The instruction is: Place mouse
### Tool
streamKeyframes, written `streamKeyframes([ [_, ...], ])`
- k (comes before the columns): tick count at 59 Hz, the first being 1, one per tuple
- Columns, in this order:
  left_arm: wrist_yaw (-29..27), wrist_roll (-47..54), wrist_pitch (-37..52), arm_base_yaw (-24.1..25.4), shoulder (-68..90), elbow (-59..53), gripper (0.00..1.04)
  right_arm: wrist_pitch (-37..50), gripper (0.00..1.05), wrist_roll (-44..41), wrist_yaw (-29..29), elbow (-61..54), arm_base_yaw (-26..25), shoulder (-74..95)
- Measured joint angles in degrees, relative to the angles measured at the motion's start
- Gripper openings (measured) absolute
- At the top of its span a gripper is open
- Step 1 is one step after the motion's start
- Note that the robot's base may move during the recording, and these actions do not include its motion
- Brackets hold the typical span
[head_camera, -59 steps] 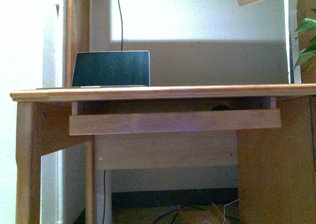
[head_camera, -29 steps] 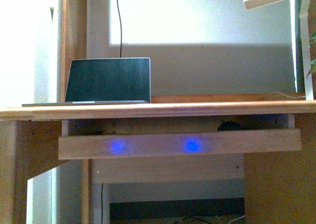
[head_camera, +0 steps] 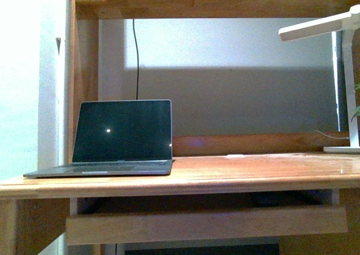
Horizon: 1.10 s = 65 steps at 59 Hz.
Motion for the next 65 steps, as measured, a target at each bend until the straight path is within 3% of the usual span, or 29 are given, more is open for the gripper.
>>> streamKeyframes([
  [17, 0.0, 0.0, 0.0, 0.0, 0.0, 0.0, 0.97, 0.0, 0.97, 0.0, 0.0, 0.0, 0.0, 0.0],
  [24, 0.6, -5.6, -4.0, -0.6, 4.5, 1.2, 0.97, 0.0, 0.97, 0.0, 0.0, 0.0, 0.0, 0.0],
  [28, 3.5, -5.8, -1.5, -0.3, 8.4, 1.4, 0.97, 0.0, 0.97, 0.0, 0.0, 0.0, 0.0, 0.0],
  [37, 12.8, -2.0, 10.6, 7.4, 24.1, 4.3, 0.97, 0.0, 0.97, 0.0, 0.0, 0.0, 0.0, 0.0],
  [42, 17.9, 6.5, 22.0, 11.0, 41.9, 9.0, 0.97, 0.0, 0.97, 0.0, 0.0, 0.0, 0.0, 0.0],
  [47, 17.7, 17.1, 33.2, 11.1, 60.5, 15.1, 0.97, 0.0, 0.97, 0.0, 0.0, 0.0, 0.0, 0.0],
  [53, 17.9, 32.5, 41.3, 7.4, 77.4, 22.6, 0.97, 0.0, 0.97, 0.0, 0.0, 0.0, 0.0, 0.0],
  [65, 17.9, 54.9, 48.7, 1.8, 94.2, 34.3, 0.97, 0.0, 0.97, 0.0, 0.0, 0.0, 0.0, 0.0],
])
